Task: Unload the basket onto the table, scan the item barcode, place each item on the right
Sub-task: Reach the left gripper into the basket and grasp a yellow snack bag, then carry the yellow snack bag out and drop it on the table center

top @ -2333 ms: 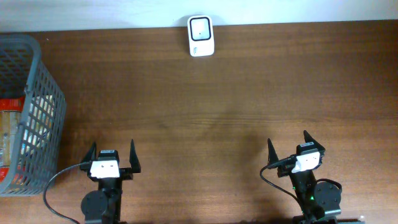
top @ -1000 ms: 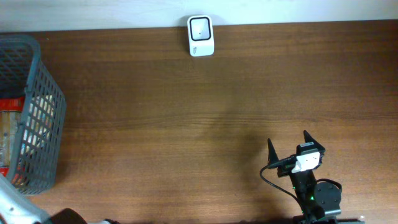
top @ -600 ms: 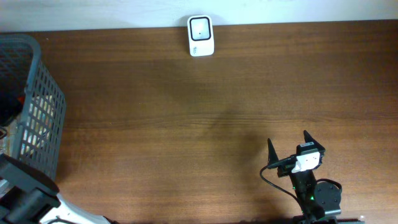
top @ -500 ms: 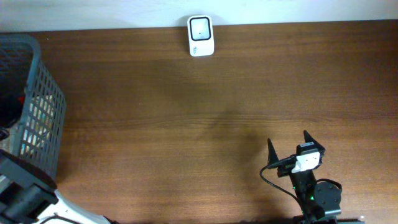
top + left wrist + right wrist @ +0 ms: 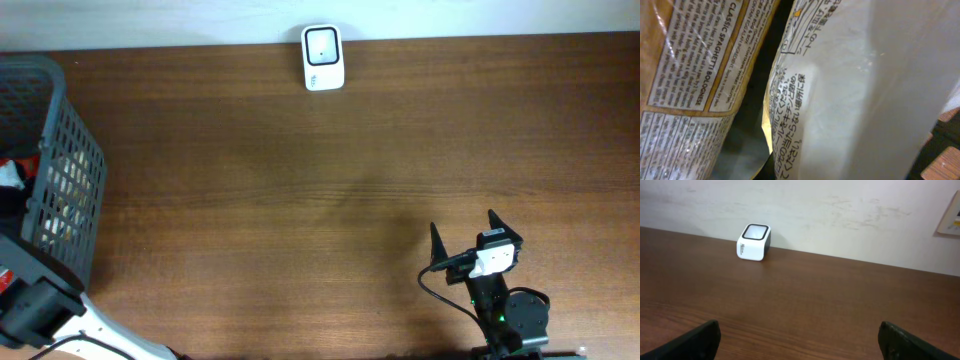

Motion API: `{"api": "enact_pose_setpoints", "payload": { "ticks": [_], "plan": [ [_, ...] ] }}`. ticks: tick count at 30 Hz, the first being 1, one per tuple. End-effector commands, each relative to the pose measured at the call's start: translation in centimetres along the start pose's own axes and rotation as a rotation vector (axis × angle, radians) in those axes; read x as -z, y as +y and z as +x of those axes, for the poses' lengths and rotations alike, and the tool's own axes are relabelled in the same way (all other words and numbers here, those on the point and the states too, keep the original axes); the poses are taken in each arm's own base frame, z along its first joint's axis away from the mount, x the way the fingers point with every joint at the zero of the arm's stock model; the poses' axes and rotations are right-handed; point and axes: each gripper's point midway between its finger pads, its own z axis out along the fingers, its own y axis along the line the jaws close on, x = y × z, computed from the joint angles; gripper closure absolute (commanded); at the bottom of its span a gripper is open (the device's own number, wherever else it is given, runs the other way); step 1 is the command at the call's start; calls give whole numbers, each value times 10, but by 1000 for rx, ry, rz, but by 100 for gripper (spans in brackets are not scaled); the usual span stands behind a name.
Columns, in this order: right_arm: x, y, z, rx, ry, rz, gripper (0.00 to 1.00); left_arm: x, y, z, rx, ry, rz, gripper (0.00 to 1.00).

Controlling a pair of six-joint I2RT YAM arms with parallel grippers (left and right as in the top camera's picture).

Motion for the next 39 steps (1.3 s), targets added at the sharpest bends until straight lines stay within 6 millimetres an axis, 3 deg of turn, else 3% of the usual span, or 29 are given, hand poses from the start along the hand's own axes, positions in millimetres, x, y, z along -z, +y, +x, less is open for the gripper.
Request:
{"api": "enact_pose_setpoints", "payload": {
  "ticks": [1, 4, 7, 9, 11, 14, 17, 20, 24, 28, 31, 34, 35, 36, 37, 39],
  "plan": [
    [0, 0, 3, 3, 1, -1, 1, 94, -12, -39, -7, -247, -13, 99],
    [0, 0, 3, 3, 1, -1, 1, 187, -26, -54, -22, -477, -28, 99],
    [0, 0, 3, 3, 1, -1, 2, 287, -49, -40, 55, -724, 16, 100],
    [0, 0, 3, 3, 1, -1, 1, 326, -88, -22, -33, -803, 161, 100],
    [0, 0, 3, 3, 1, -1, 1, 341, -147, 4, -167, -795, 313, 100],
    [0, 0, 3, 3, 1, -1, 1, 307, -227, 47, -367, -619, 405, 100],
    [0, 0, 3, 3, 1, -1, 1, 250, -287, 89, -522, -437, 385, 100],
    [0, 0, 3, 3, 1, -1, 1, 185, -322, 125, -652, -288, 294, 100],
    [0, 0, 3, 3, 1, -1, 1, 118, -366, 168, -1096, -163, 254, 100],
    [0, 0, 3, 3, 1, -1, 1, 53, -395, 217, -1439, 6, 275, 100],
    [0, 0, 3, 3, 1, -1, 1, 14, -397, 236, -1508, 116, 258, 100],
    [0, 0, 3, 3, 1, -1, 1, -7, -399, 253, -1559, 189, 295, 100],
    [0, 0, 3, 3, 1, -1, 1, -4, -408, 263, -1607, 189, 366, 100],
    [0, 0, 3, 3, 1, -1, 1, -2, -419, 269, -1637, 166, 424, 100],
    [0, 0, 3, 3, 1, -1, 1, 2, -444, 277, -1668, 94, 507, 99],
    [0, 0, 3, 3, 1, -1, 1, 4, -467, 288, -1722, 19, 541, 98]
  ]
}}
